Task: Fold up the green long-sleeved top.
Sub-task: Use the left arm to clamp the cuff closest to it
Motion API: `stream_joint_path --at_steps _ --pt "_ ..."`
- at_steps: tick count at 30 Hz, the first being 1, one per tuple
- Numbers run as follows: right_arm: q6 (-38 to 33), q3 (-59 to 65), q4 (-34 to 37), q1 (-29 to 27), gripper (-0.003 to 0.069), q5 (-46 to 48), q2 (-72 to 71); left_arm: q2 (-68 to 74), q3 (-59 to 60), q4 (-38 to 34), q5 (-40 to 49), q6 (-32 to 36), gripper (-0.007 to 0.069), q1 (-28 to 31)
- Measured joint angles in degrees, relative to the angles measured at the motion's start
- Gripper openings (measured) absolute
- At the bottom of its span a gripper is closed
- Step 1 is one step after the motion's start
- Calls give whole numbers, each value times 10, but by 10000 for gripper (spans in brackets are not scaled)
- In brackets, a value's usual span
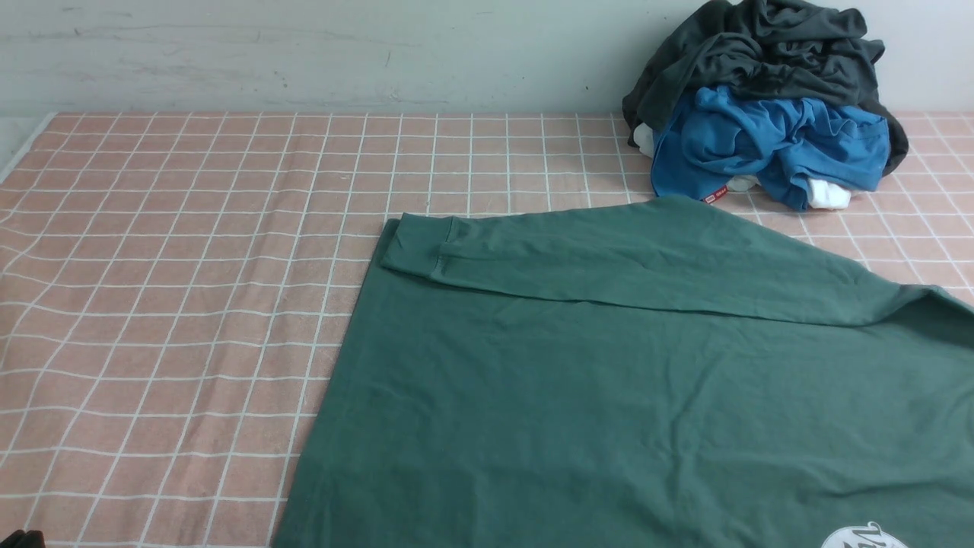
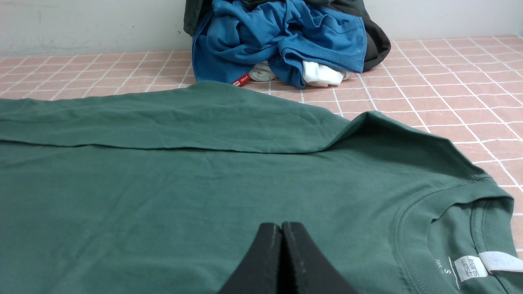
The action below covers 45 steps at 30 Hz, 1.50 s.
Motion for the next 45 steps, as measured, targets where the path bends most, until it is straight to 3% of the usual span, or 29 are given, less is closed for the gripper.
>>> stream_joint_path --at_steps 39,43,45 --pt "2 0 21 0 -14 1 0 0 0 3 -1 -3 -1 0" --pt "21 0 37 0 -14 1 0 0 0 -31 -1 -8 -1 0" --pt "53 0 85 0 -14 2 0 0 0 -48 -2 -8 -1 0"
